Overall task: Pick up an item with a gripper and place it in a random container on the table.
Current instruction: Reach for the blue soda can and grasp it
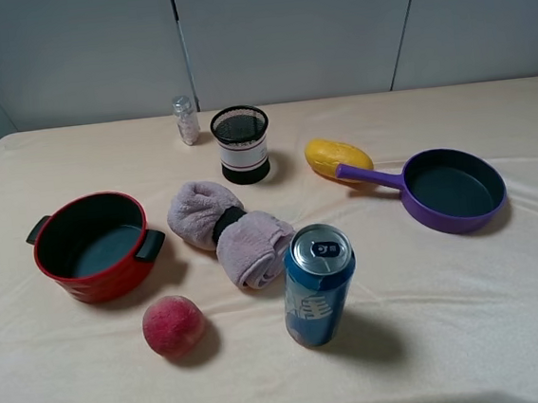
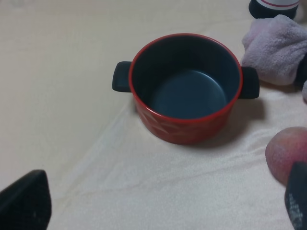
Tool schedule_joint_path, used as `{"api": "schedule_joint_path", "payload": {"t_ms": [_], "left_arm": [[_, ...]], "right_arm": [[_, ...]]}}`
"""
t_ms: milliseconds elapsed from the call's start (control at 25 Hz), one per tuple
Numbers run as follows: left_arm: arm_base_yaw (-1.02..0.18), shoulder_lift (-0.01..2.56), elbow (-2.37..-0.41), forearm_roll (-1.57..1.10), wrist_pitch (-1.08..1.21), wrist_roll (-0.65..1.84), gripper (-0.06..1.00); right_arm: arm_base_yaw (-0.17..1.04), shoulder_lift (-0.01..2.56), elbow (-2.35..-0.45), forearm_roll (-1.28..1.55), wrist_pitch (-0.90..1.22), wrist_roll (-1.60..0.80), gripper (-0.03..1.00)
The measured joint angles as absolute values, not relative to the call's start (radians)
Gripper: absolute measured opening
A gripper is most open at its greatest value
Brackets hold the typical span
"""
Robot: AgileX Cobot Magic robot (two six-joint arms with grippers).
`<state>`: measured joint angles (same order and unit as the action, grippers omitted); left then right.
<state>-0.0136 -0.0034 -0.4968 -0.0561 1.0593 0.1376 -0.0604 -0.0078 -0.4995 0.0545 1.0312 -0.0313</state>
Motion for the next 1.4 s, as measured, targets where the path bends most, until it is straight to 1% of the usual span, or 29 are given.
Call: {"api": "schedule_joint_path", "payload": {"t_ms": [160, 320, 880, 1080, 1400], "left_arm": [[-0.014, -0.003, -0.497, -0.056, 1.059, 0.138, 0.99], [-0.014, -0.003, -0.497, -0.056, 1.059, 0.138, 0.99], [-0.014, -0.003, -0.497, -0.056, 1.059, 0.138, 0.99], [-0.014, -0.003, -0.497, -0.056, 1.059, 0.138, 0.99], [-0.014, -0.003, -0.497, -0.056, 1.059, 0.138, 0.99]], "right_arm": [[-0.060, -0.007, -0.508, 0.076, 1.031, -0.042, 0.69], [-0.060, 0.062, -0.559, 0.088, 1.033, -0.077, 0.69], [-0.051, 0.523, -0.861, 0.227, 1.162, -0.283, 0.69], [0.027, 0.600, -0.936, 0.258, 1.198, -0.319, 0.69], [0.235, 0.746, -0.978, 0.257, 1.221, -0.322, 0.69]]}}
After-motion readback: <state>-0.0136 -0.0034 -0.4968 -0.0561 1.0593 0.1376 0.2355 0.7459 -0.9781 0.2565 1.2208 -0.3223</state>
